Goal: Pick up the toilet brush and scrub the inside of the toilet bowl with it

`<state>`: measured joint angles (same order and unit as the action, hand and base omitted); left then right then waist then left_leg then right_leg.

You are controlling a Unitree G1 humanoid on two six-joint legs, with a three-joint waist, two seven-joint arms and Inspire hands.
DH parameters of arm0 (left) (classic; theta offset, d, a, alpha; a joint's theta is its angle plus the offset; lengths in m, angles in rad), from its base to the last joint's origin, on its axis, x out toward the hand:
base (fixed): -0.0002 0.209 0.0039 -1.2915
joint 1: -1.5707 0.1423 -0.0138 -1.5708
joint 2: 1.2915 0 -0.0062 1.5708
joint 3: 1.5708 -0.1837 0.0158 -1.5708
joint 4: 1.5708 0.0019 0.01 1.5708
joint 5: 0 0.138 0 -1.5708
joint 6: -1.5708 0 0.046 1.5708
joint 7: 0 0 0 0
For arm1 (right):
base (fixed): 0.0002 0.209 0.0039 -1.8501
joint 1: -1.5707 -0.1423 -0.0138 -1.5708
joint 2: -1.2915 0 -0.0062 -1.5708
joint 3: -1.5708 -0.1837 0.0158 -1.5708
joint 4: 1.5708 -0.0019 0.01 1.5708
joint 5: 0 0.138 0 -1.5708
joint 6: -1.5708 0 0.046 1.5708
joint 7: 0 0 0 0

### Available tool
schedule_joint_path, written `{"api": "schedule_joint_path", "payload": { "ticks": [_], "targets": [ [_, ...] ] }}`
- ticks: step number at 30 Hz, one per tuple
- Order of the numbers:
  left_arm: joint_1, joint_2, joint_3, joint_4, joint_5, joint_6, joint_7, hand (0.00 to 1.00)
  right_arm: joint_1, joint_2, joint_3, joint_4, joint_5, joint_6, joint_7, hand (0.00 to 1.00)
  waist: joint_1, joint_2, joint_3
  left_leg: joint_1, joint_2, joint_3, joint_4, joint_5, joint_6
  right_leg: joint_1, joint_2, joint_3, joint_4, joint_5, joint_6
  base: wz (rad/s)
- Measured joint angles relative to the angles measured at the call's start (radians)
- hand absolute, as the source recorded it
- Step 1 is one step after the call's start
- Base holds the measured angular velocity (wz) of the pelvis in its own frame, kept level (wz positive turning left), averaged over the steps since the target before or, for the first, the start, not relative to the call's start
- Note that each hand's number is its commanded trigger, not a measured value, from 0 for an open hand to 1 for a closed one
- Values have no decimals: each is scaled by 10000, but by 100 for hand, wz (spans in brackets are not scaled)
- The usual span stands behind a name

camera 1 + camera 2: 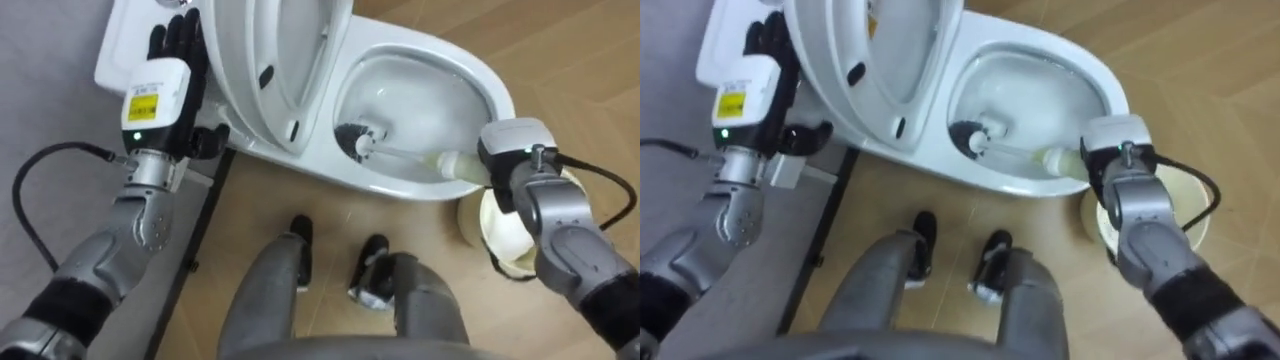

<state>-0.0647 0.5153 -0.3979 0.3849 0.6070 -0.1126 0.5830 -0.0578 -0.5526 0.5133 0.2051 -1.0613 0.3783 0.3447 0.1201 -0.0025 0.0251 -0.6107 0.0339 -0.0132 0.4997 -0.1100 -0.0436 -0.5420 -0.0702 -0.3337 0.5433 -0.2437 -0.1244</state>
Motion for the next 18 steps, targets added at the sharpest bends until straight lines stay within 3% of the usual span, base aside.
{"api": "schedule_joint_path", "payload": {
  "ticks": [2,5,10,18],
  "targets": [
    [70,3,45,262,-100,10,-235,0,178,114,-218,529,-8,-392,-57,100,3,-92,15,469,-63,-62,-201,-46,73,534,-7,-85,-220,-75,144,20],
    [659,2,353,245,-100,6,-467,0,552,170,-481,706,-44,-636,-64,100,-2,-156,-5,1123,-157,-50,-596,-99,146,1155,-60,-108,-475,-124,282,8],
    [1417,-32,934,-20,-156,24,-567,0,1222,377,-943,964,-44,-988,-181,100,9,-269,-45,2070,-251,-105,-1055,-158,176,2162,-99,-282,-922,-149,285,12],
    [3606,-606,2096,-2065,-50,198,-1181,0,3226,727,-1746,100,-860,-1143,-196,100,321,-191,-150,3691,-325,-187,-1345,-297,205,4234,70,-338,-2225,-92,506,1]
  ]
}}
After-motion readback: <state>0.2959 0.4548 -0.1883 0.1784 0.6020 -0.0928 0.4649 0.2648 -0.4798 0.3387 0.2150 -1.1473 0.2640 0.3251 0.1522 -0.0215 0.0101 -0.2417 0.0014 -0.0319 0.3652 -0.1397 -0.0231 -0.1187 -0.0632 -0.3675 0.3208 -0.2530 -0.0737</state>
